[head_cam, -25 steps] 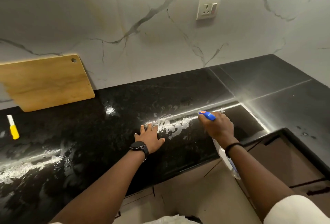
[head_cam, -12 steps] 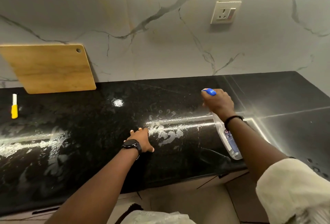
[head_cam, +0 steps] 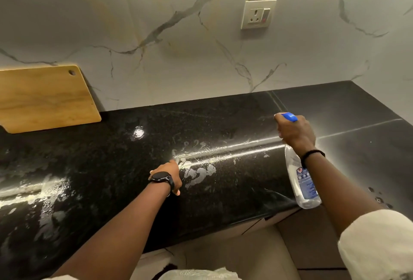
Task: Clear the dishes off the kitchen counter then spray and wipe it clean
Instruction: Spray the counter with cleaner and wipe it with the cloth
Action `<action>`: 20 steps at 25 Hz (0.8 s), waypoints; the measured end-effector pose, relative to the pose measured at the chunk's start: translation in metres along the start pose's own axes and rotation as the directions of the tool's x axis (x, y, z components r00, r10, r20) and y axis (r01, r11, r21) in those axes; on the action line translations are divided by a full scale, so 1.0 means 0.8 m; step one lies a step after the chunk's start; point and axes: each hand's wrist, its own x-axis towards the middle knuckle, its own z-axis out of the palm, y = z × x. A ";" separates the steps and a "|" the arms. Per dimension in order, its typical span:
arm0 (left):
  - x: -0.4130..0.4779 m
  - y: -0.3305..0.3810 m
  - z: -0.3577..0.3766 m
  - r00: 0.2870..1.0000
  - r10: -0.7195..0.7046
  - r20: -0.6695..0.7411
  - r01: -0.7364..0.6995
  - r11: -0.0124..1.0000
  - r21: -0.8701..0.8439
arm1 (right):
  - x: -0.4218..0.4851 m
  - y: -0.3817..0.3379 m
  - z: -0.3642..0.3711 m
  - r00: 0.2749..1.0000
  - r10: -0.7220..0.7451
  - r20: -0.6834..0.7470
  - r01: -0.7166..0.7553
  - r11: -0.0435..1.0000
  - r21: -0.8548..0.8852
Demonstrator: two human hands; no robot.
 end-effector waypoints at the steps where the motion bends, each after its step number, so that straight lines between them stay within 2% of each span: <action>1: 0.001 0.001 0.002 1.000 -0.002 0.002 0.002 1.000 0.005 | -0.004 0.013 -0.001 1.000 0.011 -0.016 -0.012 0.999 -0.033; 6: 0.007 -0.004 -0.001 1.000 0.024 -0.001 -0.024 1.000 -0.020 | -0.038 0.080 -0.009 0.997 0.073 0.040 -0.071 0.996 -0.053; 9: 0.005 -0.001 0.011 1.000 0.001 0.005 -0.001 1.000 0.010 | -0.072 0.130 -0.009 0.984 0.175 0.016 -0.174 0.983 -0.050; 15: 0.016 0.002 0.016 1.000 0.011 0.008 -0.011 0.998 -0.066 | -0.136 0.177 0.011 0.993 0.106 -0.058 -0.108 0.994 -0.026; 18: 0.015 -0.001 0.026 0.998 0.054 0.041 -0.050 0.996 -0.078 | -0.181 0.173 0.058 0.995 0.054 0.079 -0.056 0.998 0.022; 20: 0.001 -0.014 0.024 0.988 0.149 0.038 -0.142 0.979 -0.147 | -0.213 0.146 0.091 0.982 -0.032 0.186 0.016 0.996 0.090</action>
